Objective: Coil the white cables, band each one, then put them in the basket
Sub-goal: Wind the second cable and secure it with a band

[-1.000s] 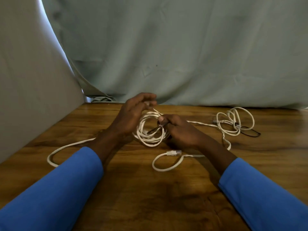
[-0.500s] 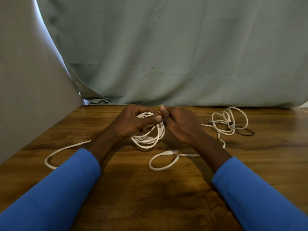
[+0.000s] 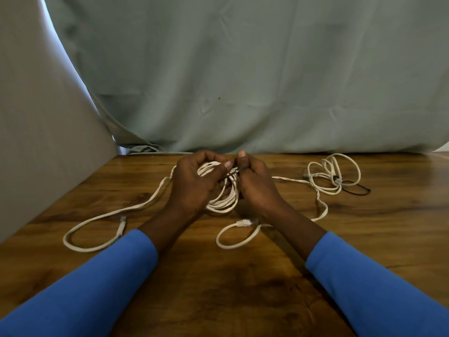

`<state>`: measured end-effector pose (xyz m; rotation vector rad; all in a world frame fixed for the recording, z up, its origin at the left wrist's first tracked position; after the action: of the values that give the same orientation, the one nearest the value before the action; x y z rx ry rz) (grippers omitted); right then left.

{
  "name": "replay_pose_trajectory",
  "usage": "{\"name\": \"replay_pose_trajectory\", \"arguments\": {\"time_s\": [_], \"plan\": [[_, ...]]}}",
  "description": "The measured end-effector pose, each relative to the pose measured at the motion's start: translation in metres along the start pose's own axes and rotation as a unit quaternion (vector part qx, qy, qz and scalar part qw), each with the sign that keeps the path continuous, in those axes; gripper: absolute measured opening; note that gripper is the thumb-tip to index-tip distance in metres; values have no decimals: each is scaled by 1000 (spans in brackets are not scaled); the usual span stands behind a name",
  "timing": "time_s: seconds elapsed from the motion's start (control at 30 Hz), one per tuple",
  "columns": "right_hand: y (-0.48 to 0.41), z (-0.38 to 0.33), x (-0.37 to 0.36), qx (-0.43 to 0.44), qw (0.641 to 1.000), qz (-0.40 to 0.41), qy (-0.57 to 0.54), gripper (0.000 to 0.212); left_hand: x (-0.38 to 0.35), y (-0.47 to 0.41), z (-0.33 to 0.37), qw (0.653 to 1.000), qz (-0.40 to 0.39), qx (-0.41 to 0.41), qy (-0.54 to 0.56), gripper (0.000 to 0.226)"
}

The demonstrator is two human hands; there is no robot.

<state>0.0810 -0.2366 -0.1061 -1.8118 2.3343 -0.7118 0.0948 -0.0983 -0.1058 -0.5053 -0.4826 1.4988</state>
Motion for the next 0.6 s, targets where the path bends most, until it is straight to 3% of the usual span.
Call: {"name": "replay_pose_trajectory", "arguments": {"time_s": [0.1, 0.2, 0.47, 0.6], "plan": [[6, 0, -7, -65, 997, -5, -47, 48, -1, 3, -4, 995, 58, -42, -63, 9], [9, -5, -13, -19, 999, 14, -32, 46, -2, 3, -7, 988, 89, -67, -107, 10], [7, -9, 6, 198, 967, 115, 115, 25, -9, -6, 7, 994, -72, 49, 60, 17], [3, -10, 12, 200, 968, 107, 106, 30, -12, -1, 13, 992, -99, 54, 54, 17]]}}
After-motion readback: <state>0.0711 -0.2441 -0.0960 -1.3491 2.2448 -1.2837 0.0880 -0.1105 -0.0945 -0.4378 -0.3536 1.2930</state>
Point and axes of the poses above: each hand's wrist, its own y-axis away from the middle knuckle, its own x-axis out of the back of the hand, z = x × y, the point moved 3 cm from there along -y, towards the middle knuckle, and after that the axes turned 1 degree about z, right-handed, at the moved point
